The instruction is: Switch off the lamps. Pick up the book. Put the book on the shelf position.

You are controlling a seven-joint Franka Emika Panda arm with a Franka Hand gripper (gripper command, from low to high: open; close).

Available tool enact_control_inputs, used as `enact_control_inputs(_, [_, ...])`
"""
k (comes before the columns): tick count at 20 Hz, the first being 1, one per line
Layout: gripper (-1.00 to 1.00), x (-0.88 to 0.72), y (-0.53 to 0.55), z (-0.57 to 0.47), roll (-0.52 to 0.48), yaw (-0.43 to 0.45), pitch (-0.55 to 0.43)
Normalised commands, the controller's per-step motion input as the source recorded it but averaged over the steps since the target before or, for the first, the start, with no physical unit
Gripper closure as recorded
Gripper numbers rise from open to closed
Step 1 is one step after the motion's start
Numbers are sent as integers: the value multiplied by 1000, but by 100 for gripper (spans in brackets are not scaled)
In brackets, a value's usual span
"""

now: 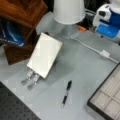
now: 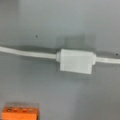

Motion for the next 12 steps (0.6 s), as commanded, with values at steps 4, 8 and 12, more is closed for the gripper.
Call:
enact_control_inputs(4, [-100, 530, -237, 369, -186, 200, 261])
enact_control_inputs(8, [-100, 504, -256, 395, -165, 165, 302])
enact_control_inputs(12, [-100, 511, -171, 326, -337, 137, 340])
